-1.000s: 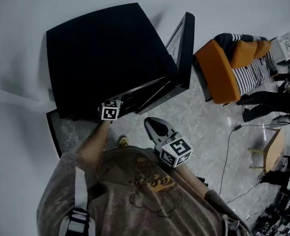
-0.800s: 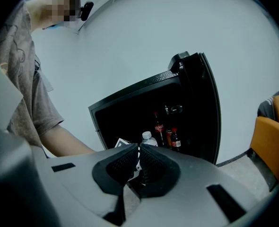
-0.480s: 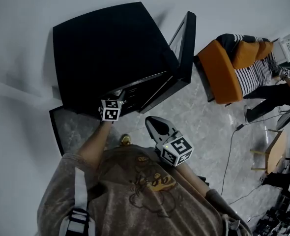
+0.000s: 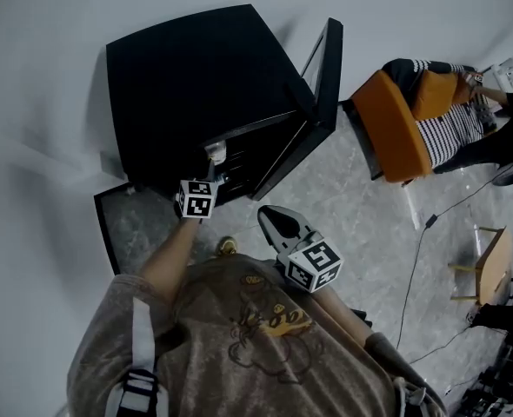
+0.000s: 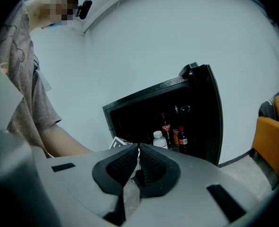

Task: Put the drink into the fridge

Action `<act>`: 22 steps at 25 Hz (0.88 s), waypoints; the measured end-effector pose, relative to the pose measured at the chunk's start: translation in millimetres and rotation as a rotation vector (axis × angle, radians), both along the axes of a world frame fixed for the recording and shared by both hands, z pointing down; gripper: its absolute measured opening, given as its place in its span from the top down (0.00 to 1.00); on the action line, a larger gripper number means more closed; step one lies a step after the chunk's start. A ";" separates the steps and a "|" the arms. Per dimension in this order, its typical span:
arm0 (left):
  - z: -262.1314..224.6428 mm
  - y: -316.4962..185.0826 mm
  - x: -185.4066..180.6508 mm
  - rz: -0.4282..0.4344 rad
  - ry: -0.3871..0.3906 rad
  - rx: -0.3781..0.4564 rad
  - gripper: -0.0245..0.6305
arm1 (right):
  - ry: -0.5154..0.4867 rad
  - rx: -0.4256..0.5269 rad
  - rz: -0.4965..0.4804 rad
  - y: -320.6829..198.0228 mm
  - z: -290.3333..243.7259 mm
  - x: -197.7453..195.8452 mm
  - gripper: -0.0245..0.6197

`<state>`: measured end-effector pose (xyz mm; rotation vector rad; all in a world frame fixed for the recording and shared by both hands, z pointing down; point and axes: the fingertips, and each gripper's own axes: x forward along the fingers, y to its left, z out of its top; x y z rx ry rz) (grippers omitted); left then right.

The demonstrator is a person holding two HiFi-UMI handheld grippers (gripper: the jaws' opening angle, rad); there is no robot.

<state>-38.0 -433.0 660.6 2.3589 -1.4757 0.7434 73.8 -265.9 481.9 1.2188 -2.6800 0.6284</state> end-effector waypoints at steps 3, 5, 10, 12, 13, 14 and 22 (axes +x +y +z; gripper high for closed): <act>-4.3 11.1 -3.6 -0.004 0.012 -0.009 0.95 | 0.000 0.005 -0.008 11.1 -2.4 -4.6 0.92; -6.7 16.4 -4.0 0.003 0.028 -0.013 0.95 | 0.000 0.011 -0.011 17.7 -3.6 -7.2 0.92; -10.6 38.9 -2.8 0.007 0.063 -0.034 0.96 | 0.002 0.021 -0.012 40.4 -7.1 -8.7 0.92; -13.8 47.0 -2.6 0.004 0.067 -0.038 0.96 | 0.002 0.023 -0.012 50.1 -8.5 -8.7 0.92; -17.5 50.9 -1.9 0.005 0.069 -0.039 0.96 | 0.003 0.023 -0.013 55.2 -9.0 -8.7 0.92; -21.4 55.7 -0.7 0.008 0.071 -0.041 0.96 | 0.004 0.023 -0.014 60.6 -9.0 -8.5 0.92; -44.7 101.1 8.5 0.015 0.122 -0.057 0.96 | 0.005 0.019 -0.030 99.0 -6.1 -7.6 0.92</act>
